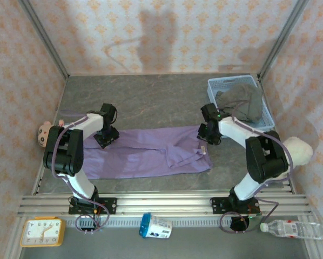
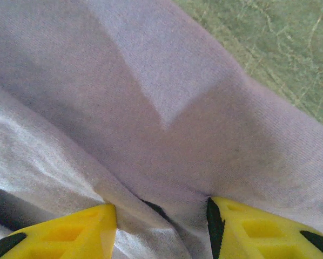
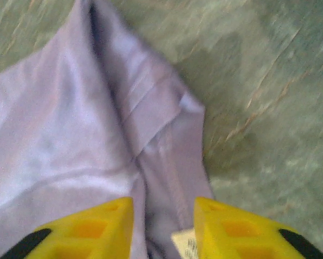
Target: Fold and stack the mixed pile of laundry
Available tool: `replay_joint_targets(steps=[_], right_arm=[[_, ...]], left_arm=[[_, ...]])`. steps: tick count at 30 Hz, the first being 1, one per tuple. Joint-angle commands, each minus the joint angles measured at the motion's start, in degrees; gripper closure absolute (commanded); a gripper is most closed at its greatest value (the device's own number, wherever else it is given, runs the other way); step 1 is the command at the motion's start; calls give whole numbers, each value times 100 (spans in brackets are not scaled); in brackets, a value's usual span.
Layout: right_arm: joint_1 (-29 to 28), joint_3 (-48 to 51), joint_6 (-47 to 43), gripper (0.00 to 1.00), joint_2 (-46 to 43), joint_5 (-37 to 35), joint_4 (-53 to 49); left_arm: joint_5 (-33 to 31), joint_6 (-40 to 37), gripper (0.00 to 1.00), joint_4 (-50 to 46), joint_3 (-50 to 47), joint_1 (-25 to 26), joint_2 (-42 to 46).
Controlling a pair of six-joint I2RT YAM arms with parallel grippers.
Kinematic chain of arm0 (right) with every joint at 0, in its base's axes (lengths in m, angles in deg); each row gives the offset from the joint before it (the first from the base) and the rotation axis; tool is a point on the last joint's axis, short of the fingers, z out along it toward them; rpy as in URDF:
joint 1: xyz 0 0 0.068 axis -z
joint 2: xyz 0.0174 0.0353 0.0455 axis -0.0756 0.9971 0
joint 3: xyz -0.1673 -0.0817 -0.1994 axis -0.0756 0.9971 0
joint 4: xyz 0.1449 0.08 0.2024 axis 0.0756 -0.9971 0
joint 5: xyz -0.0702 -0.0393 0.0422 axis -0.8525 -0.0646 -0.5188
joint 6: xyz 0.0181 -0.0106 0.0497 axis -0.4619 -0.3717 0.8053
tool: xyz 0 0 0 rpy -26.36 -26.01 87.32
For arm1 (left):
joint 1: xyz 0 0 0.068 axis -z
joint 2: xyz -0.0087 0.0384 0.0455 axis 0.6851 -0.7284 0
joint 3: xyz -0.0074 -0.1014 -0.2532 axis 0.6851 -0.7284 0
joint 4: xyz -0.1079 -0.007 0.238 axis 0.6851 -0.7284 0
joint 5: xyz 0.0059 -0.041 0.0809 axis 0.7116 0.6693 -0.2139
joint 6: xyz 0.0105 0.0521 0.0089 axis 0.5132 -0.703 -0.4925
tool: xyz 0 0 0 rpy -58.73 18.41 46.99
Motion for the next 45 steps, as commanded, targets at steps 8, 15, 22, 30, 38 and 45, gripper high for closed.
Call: replay_joint_targets(steps=[8,15,22,30,38,45], right_arm=[[-709,458,-54,64,-495,463,-603],[-706,464,40,89,-503,-197,-918],[-712,406,170,100,-1063,-268,-1455],[-726,1165,603,100,-1678,444,-1638],[-730,577,448,72,-1516,-10,-1674],[-1043,-382,386,69,-757,164,-1318]], left_arm=[[-74,114,51,-86,60,109,-204],[-106,122,51,-90,22,119,-249],[-153,117,51,-91,6,132,-275],[-142,149,50,-19,-19,127,-347],[-1,38,45,-137,168,164,-217],[309,-73,43,-372,404,318,285]])
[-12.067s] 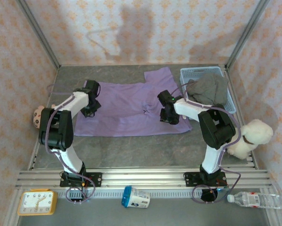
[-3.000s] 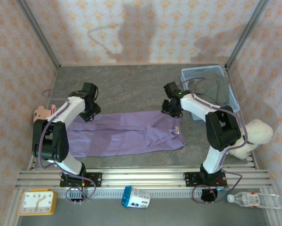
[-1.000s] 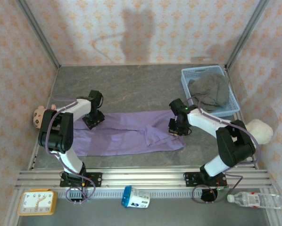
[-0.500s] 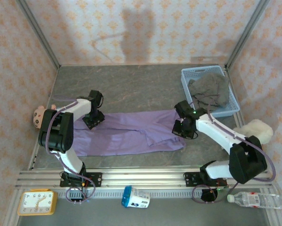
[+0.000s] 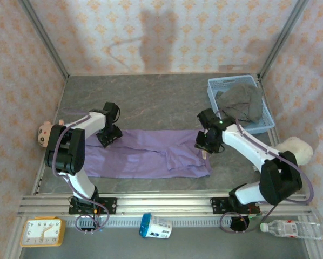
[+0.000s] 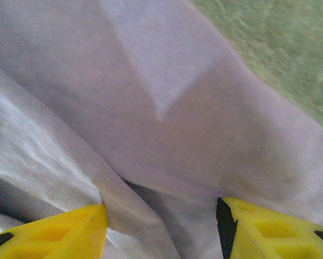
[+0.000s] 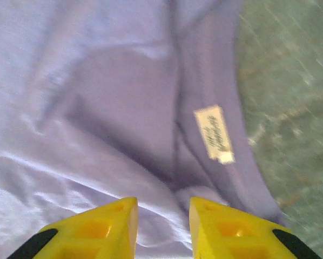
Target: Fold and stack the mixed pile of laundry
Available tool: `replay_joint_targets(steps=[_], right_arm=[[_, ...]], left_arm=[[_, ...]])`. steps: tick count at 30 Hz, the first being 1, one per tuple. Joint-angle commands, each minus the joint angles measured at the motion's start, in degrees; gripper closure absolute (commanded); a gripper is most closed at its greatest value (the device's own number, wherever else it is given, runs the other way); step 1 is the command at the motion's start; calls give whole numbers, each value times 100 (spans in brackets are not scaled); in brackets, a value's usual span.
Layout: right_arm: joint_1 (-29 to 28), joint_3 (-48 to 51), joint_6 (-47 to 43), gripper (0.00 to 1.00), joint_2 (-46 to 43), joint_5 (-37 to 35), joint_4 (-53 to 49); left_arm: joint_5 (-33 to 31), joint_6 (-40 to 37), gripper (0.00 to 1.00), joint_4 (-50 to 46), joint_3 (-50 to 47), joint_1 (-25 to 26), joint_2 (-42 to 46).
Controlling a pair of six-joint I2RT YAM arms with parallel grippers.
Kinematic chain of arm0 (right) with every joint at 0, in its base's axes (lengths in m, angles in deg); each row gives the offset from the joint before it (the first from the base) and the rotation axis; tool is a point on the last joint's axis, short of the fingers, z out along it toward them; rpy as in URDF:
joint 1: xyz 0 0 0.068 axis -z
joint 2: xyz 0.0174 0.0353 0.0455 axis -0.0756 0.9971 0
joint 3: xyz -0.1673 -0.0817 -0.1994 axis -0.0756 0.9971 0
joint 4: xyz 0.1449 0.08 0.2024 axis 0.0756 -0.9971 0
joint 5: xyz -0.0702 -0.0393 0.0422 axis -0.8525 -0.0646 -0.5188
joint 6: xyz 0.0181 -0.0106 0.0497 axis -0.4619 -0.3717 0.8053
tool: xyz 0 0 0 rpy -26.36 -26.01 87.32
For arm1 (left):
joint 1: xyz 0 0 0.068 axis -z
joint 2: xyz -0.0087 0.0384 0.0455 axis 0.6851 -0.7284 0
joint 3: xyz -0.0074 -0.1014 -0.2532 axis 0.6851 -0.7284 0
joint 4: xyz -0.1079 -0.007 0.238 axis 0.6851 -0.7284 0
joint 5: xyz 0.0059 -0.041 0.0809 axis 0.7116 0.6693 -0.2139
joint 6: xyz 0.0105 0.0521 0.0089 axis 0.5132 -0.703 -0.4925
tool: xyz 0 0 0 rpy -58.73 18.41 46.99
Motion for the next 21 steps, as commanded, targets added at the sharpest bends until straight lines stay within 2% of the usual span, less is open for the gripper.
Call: replay_joint_targets(steps=[1,7,11,16,21], right_arm=[[-341,-370,-83,69,519,-74,126],[-618,-617,-280,70,1465,213,19],[-620,-436,-346,70,1825,250,28],[-529,-573,-318,70,2195,-1,163],[-145,-1328,-317,69,2983,-467,200]], left_arm=[[172,-96,43,-350,245,136,417],[255,-116,44,-279,331,359,813],[290,-195,47,-148,340,533,536],[225,-138,51,-18,269,688,88],[327,1,52,130,72,740,-78]])
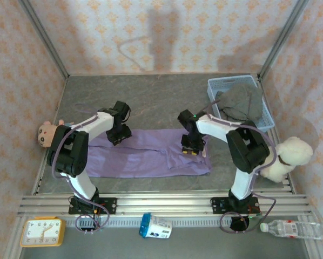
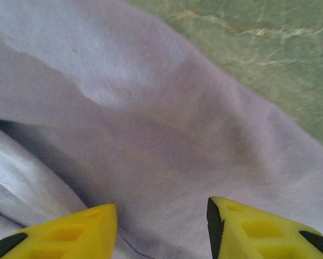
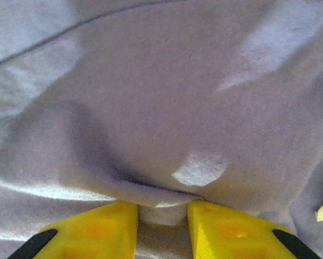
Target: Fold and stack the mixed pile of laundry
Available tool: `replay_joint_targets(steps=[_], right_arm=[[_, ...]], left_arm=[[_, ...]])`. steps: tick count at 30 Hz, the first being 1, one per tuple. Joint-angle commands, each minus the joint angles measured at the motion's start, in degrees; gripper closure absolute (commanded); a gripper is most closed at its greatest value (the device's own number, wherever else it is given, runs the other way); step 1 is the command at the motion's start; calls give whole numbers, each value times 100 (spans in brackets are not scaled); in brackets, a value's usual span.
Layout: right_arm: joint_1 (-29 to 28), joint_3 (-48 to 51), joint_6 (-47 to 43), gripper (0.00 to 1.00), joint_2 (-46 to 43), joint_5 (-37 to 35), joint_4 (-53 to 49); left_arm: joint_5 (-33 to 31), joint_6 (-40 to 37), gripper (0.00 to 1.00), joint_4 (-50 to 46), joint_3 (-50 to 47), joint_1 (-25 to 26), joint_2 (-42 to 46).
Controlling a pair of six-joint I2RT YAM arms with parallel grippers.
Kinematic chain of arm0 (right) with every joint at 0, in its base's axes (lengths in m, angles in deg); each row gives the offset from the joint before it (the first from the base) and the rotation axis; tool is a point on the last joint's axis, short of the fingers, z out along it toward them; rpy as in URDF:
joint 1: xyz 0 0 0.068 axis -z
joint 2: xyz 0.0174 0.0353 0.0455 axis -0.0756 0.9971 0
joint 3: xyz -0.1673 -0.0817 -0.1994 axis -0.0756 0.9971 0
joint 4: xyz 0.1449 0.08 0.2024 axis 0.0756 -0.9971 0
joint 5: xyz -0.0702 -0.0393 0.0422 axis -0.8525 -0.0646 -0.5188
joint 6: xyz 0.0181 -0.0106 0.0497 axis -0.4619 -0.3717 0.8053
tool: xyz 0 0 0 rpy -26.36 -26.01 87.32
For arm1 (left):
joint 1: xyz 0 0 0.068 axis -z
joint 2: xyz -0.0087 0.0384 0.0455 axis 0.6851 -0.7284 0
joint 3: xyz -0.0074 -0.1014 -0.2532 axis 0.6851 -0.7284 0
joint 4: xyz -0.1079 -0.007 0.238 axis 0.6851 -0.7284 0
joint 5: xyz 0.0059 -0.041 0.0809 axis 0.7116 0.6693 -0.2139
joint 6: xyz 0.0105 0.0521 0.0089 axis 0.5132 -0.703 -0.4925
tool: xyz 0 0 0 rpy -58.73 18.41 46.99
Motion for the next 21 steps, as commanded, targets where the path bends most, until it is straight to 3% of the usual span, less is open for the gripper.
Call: replay_joint_targets(steps=[1,6,11,14,18,21], right_arm=[[371,-412,2,69,631,-733,363],[828,-1949,15,69,1750,-782,483],[1083,-4855,-443,68,3279,-867,-417],[1217,-6215,-514,67,3731,-846,-839],[1249,-6476,-550,65,3432,-777,-750],[1207,-5797,-386,65,2866,-464,-382]], left_arm=[[60,123,52,133,-151,78,-49],[226,316,53,270,-69,308,-145],[550,430,57,239,307,630,-167],[568,397,60,124,528,720,66],[240,42,64,-297,909,705,359],[-105,-421,80,-641,1227,651,365]])
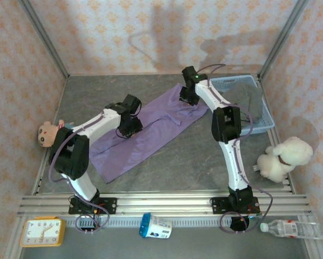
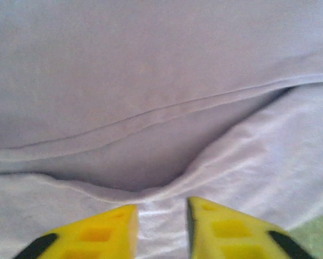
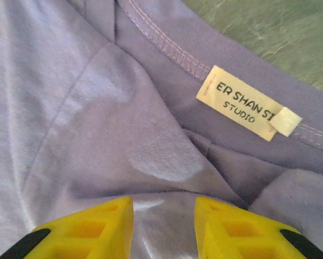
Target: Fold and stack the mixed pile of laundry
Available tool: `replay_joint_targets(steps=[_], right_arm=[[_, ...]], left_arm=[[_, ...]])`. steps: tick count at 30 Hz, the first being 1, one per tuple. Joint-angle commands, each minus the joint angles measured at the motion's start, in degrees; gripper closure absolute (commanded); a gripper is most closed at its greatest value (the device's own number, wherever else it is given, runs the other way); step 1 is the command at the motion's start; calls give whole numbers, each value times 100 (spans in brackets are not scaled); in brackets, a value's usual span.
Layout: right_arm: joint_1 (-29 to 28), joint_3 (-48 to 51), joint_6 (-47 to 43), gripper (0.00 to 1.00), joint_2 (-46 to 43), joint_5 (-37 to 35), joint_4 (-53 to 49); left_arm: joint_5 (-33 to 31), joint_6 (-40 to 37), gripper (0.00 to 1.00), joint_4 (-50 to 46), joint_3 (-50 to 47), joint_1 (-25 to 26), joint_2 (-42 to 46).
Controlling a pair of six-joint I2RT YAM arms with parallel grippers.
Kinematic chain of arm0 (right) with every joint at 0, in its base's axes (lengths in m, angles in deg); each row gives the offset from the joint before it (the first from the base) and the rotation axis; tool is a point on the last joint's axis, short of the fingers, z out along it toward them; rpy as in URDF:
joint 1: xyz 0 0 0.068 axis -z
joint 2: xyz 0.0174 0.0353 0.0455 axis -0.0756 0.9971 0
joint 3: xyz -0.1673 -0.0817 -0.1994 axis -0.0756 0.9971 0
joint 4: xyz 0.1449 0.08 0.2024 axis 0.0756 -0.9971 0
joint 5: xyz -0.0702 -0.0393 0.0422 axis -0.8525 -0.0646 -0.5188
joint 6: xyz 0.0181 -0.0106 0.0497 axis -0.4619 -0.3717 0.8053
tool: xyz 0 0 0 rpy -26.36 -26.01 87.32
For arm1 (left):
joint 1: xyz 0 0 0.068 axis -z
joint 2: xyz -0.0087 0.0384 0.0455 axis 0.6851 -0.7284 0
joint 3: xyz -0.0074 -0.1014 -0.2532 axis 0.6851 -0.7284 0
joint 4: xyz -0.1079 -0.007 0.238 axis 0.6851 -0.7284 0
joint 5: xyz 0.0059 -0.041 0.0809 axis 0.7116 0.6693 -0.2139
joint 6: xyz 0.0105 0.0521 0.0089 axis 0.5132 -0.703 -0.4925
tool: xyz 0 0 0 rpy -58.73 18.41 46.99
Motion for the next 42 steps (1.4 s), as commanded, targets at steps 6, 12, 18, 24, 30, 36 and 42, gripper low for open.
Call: replay_joint_targets(steps=[6,12,18,24,30,36,42], right_arm=[[-499,2094,681,66,-1695,347,971],[-726,2949,1701,66,-1844,522,1665],[-687,3247,2534,66,-1569,395,1976],[-461,3226,3028,66,-1093,659,2266],[-182,1730,2561,67,-110,1062,1711],[-62,-749,1728,66,1141,1328,683],[103,-1609,1487,61,1233,2104,791]], left_arm=[[-467,-1025,100,-512,355,-505,2],[-784,-1260,100,-472,414,-976,-438],[-646,-1299,100,-437,355,-1070,-869],[-122,-846,100,-123,-263,-1016,-929],[412,-125,100,215,-610,-529,-797],[746,921,100,567,-547,381,-639],[755,1326,100,506,-56,843,-493]])
